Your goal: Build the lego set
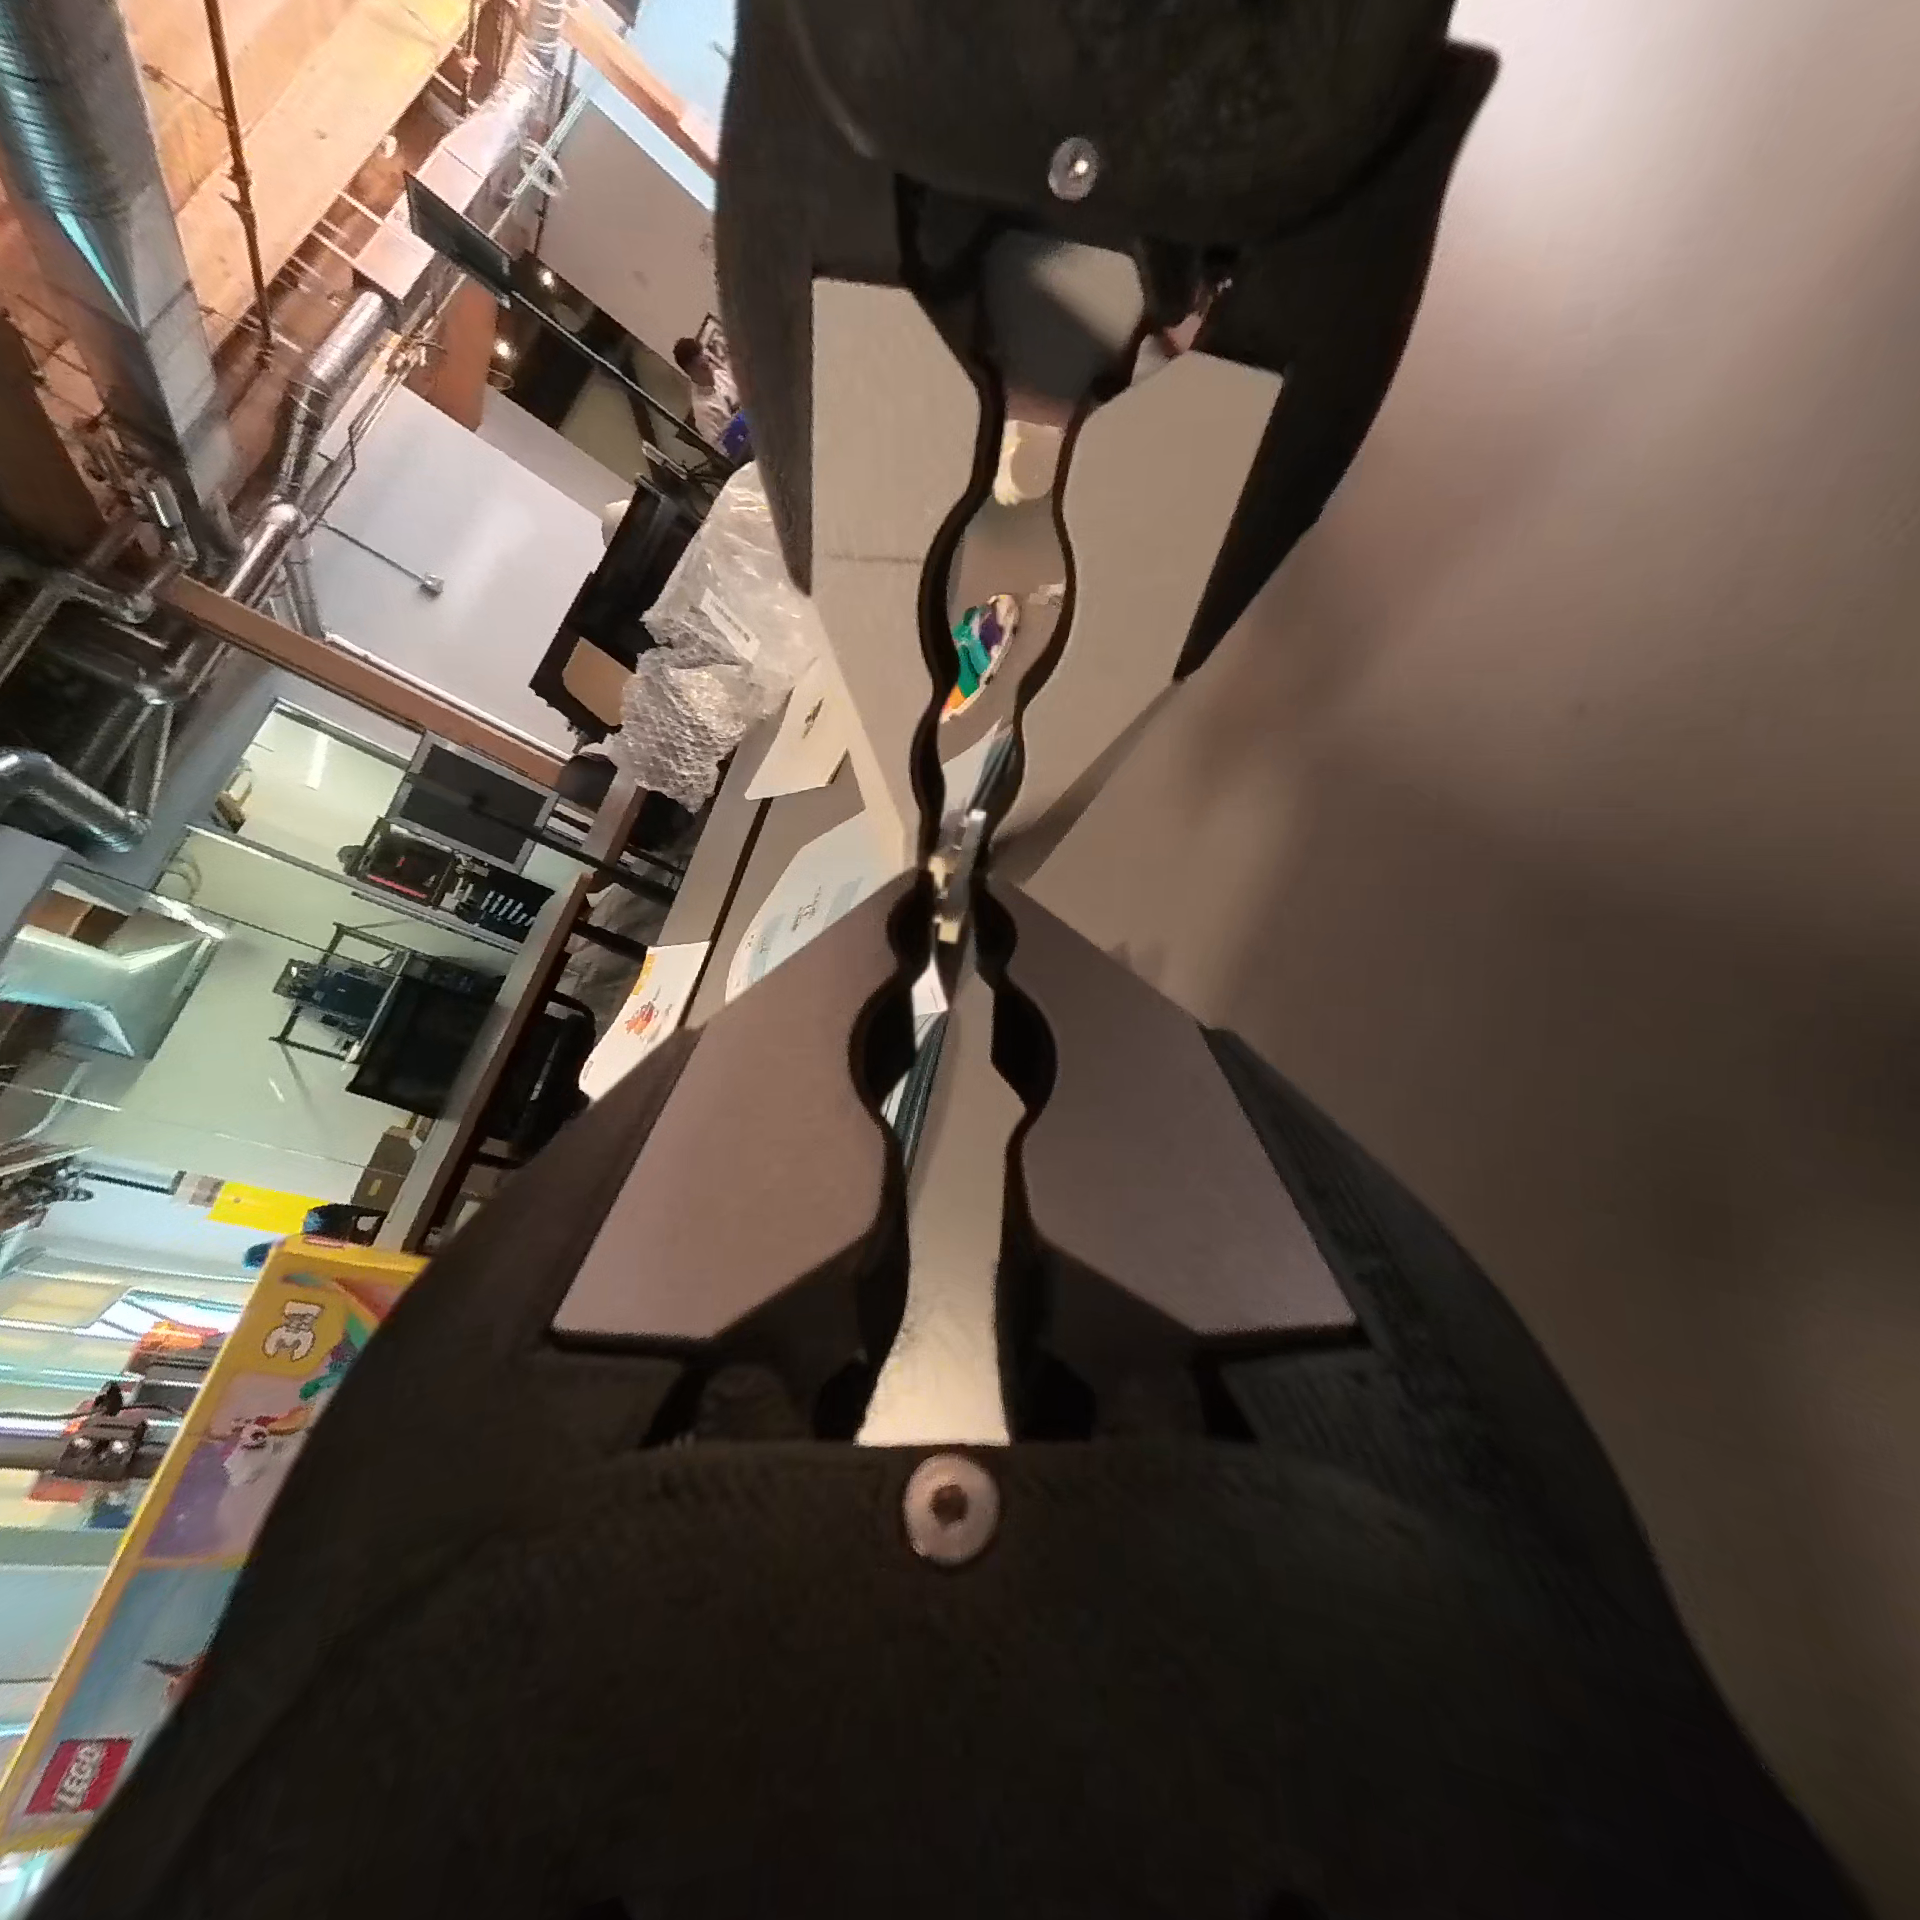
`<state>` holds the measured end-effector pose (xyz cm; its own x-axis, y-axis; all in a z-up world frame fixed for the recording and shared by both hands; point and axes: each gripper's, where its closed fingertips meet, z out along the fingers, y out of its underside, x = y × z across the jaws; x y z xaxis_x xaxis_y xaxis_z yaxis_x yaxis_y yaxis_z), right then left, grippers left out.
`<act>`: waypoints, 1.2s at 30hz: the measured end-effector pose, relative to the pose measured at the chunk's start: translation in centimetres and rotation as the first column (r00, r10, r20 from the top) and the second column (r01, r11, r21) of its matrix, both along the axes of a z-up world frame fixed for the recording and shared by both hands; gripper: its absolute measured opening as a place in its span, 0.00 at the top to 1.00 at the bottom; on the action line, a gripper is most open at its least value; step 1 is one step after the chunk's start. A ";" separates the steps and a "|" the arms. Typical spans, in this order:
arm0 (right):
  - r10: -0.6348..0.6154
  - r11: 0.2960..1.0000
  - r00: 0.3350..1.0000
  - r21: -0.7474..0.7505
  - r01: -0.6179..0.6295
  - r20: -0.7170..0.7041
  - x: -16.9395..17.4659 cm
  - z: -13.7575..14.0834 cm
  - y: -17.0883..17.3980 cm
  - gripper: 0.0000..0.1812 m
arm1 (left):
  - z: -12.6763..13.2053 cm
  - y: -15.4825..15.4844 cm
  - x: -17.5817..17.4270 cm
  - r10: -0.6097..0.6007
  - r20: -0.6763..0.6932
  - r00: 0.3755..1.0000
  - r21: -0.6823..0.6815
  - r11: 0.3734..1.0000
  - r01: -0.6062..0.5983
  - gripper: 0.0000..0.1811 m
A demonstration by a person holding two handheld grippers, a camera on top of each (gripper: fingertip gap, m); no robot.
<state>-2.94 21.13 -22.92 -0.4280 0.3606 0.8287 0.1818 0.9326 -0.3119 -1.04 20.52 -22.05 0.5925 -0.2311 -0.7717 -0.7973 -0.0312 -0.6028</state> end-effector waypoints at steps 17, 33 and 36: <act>-0.002 0.988 0.979 0.153 0.034 -0.203 -1.7 0.9 0.2 0.95 | 0.2 0.2 -1.8 0.062 0.289 0.955 -0.120 0.992 -0.028 0.98; -0.031 0.999 0.986 -0.018 0.028 -0.164 -1.3 0.6 0.5 0.80 | 0.3 0.2 -2.3 0.065 0.193 0.979 -0.064 0.997 -0.053 0.98; -0.045 0.979 0.987 -0.202 0.013 -0.154 -0.6 1.6 1.4 0.74 | 1.5 0.1 -3.5 0.112 0.165 0.980 0.007 0.993 -0.115 0.98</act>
